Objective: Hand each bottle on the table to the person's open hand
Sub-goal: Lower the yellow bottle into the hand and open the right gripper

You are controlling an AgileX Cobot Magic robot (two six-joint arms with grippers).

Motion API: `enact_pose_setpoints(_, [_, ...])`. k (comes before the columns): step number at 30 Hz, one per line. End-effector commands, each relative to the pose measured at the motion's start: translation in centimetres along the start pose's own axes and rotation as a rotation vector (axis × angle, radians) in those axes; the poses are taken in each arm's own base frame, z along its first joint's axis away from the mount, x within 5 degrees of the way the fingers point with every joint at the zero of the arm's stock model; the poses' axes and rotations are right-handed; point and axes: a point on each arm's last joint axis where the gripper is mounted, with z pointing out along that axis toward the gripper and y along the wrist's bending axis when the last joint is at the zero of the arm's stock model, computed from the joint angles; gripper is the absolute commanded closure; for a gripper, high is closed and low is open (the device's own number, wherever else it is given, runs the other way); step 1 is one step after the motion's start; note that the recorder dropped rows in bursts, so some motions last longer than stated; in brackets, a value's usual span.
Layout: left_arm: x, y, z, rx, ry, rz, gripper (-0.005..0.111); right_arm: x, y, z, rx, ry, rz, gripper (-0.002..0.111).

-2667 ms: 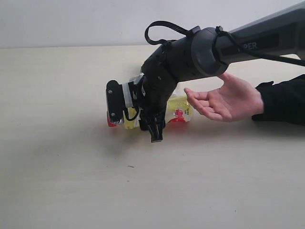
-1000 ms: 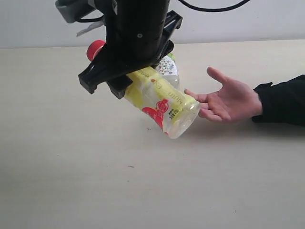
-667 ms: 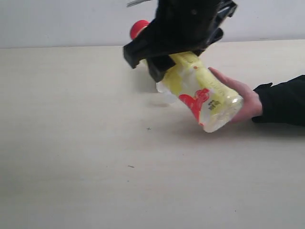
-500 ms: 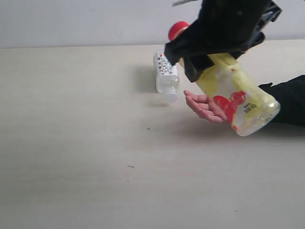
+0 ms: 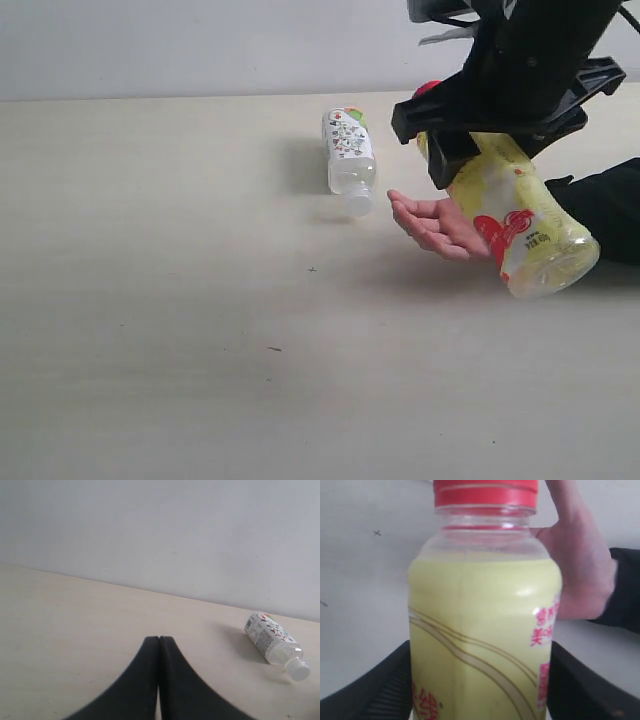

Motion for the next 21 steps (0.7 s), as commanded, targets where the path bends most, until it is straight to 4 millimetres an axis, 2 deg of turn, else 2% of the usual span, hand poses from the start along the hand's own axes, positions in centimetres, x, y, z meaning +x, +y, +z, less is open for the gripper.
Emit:
enact_pose_setpoints(1, [-0.1,0.0,-0.1,0.001,-0.016,0.001,0.104,-1.3,-2.1,2.1,0.032,0.000,0.075,0.108])
enact_pose_setpoints(7, [-0.1,0.0,-0.1,0.001,-0.016,0.001,0.104,-3.2,-3.6,6.4,0.063,-0.020,0.094,0.108])
enact_pose_setpoints(10, [-0.1,0.0,-0.1,0.001,-0.016,0.001,0.104,-3.6,-4.8,8.5,0.073,0.013,0.103,0.108])
enact_pose_setpoints(13, [-0.1,0.0,-0.1,0.001,-0.016,0.001,0.104,-3.9,-5.0,10.6,0.077,0.032,0.090,0.108])
enact_pose_setpoints(18, [-0.1,0.0,-0.1,0.001,-0.016,0.001,0.104,-4.3,-4.9,11.2,0.071,0.006,0.087,0.108])
enact_pose_setpoints(21, [-0.1,0.0,-0.1,0.001,-0.016,0.001,0.104,-4.3,-4.9,11.2,0.070,0.001,0.087,0.102])
